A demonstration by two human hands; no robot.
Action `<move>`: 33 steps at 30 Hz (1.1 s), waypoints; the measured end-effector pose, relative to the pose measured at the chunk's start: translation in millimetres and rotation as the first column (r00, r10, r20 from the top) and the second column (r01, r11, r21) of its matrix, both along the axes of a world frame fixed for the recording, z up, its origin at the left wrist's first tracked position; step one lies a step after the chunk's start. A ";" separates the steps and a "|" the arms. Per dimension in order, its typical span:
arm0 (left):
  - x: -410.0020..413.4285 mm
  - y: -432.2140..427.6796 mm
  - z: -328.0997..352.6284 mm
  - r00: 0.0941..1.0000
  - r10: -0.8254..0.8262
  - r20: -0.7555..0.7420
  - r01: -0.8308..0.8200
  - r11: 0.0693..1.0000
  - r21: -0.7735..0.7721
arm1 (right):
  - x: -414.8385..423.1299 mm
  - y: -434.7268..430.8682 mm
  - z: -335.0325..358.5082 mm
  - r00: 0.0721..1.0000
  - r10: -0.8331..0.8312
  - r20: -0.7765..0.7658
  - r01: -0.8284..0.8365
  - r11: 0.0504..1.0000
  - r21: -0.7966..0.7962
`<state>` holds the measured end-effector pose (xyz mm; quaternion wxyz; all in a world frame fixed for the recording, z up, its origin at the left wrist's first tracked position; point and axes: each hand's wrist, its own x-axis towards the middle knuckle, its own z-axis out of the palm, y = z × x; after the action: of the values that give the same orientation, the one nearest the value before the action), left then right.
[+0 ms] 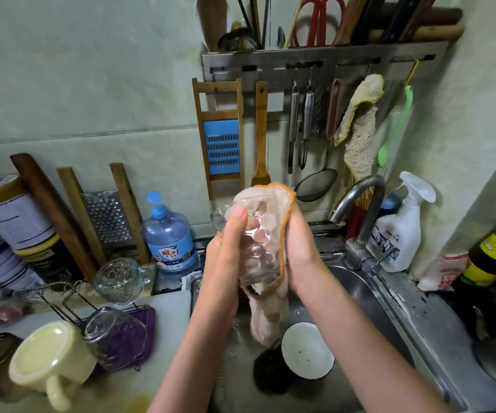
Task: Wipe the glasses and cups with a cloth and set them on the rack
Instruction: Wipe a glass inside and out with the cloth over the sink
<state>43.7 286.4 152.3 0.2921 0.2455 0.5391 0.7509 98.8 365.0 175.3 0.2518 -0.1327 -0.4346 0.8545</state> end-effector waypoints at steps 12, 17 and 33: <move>-1.9 -6.0 7.7 0.997 0.027 -0.077 -0.026 1.000 0.014 | 0.3 -6.8 -11.9 0.997 -0.077 0.002 0.075 0.975 0.210; 4.7 -5.0 4.9 0.997 -0.053 -0.051 0.054 0.998 0.026 | -3.0 4.4 -2.2 0.998 0.007 -0.066 -0.012 0.997 -0.079; -6.2 -4.9 -2.1 0.981 -0.097 -0.167 0.104 0.994 0.030 | -0.7 3.8 -15.9 0.999 -0.025 0.026 0.027 0.998 -0.053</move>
<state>37.4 281.5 150.2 0.2790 0.3396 0.5339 0.7223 98.0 368.8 159.4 0.2538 -0.1558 -0.4128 0.8608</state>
